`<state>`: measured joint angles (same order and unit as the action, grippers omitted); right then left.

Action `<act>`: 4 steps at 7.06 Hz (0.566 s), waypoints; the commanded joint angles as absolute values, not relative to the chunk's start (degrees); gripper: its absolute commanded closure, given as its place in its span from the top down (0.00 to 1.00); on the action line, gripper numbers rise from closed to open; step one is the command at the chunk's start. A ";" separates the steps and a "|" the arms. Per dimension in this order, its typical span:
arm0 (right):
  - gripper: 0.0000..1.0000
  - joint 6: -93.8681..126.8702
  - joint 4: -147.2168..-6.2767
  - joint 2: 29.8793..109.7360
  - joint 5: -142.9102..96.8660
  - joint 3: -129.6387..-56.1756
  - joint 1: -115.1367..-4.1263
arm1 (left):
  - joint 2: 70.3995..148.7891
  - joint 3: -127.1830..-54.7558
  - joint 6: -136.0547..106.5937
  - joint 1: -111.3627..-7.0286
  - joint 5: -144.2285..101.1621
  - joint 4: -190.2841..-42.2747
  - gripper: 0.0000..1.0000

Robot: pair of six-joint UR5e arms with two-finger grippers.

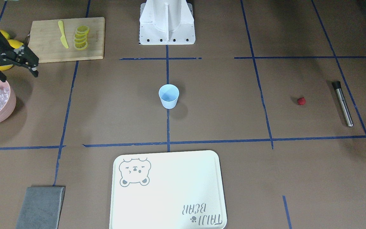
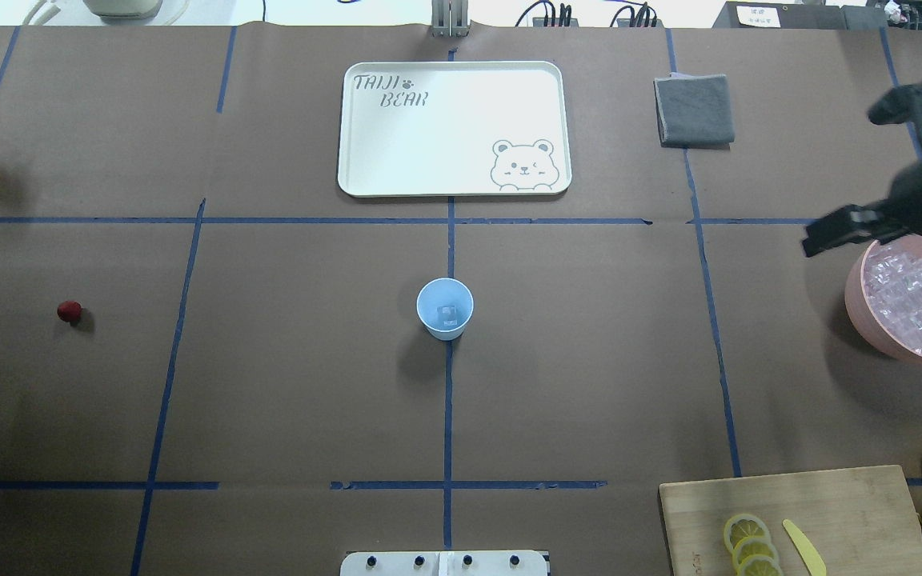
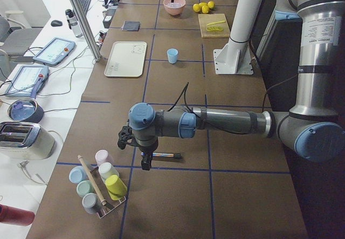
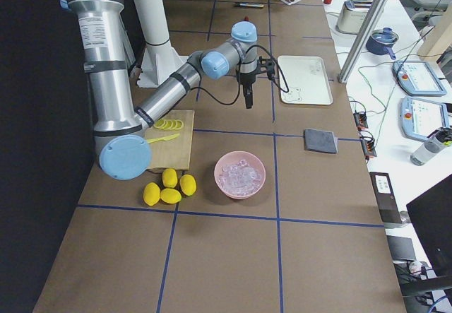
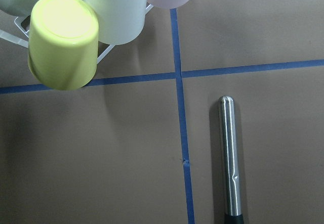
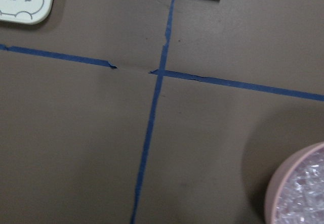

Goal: Mash ice and strawberries in cup
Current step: 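Raise the right gripper and move it back over the pink bowl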

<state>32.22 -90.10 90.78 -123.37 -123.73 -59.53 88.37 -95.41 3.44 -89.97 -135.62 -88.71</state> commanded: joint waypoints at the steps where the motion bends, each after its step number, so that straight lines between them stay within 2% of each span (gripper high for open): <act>1: 0.99 20.52 -84.82 99.12 -125.23 -121.83 -64.14 | 88.33 -95.71 3.34 -90.00 -136.49 -88.68 1.00; 4: 0.99 11.78 -84.73 100.72 -126.12 -117.78 -65.92 | 88.33 -96.06 3.34 -90.00 -136.49 -88.59 1.00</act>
<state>13.71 -84.85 100.23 -125.95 -118.84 -65.57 88.33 -95.84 3.36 -90.00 -136.47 -88.66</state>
